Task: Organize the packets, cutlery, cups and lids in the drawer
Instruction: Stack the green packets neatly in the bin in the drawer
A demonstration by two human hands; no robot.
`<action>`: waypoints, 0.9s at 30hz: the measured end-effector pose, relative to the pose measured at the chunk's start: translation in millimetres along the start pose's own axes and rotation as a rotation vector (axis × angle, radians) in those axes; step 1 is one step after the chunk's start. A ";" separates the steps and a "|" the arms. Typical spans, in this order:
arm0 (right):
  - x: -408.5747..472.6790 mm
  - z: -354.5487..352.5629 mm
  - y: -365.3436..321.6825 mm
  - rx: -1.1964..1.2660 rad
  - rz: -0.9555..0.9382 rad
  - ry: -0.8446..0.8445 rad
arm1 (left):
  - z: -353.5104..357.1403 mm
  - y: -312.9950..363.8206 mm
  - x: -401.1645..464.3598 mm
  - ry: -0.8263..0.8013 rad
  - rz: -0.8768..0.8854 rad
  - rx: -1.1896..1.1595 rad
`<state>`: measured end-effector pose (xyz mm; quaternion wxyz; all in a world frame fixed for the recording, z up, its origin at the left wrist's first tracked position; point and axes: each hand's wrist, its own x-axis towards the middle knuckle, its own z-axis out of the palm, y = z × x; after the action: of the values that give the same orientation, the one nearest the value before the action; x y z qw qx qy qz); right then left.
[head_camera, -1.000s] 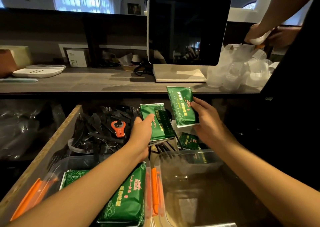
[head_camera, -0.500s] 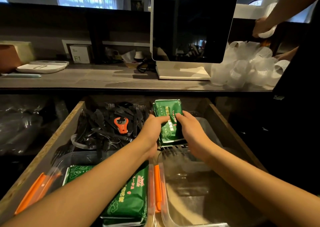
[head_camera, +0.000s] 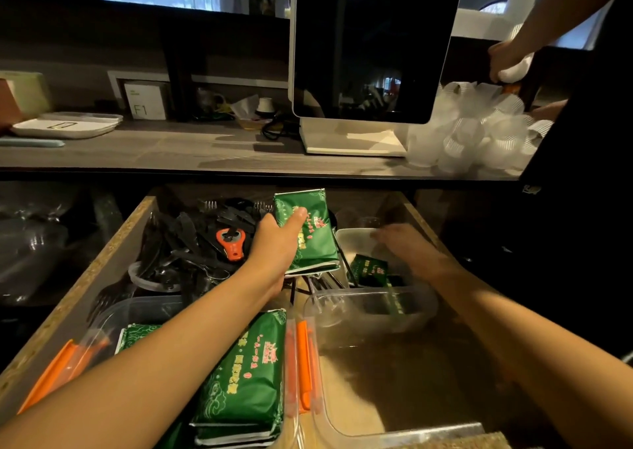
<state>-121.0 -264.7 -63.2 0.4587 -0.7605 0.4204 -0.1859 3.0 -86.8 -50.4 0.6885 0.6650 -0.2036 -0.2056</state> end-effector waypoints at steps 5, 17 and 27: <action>25.3 14.0 30.0 -0.396 0.060 -0.180 | -0.8 -8.8 6.2 -0.005 0.009 -0.008; 19.6 12.9 28.1 -0.372 0.076 -0.254 | -0.1 -11.0 8.5 -0.005 -0.031 -0.036; 11.1 -7.8 18.9 -0.081 -0.003 0.029 | 0.8 -7.2 0.7 -0.020 -0.035 -0.036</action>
<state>-128.7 -282.2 -76.5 0.4211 -0.7762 0.4331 -0.1806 3.1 -88.1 -57.6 0.6944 0.6540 -0.1951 -0.2281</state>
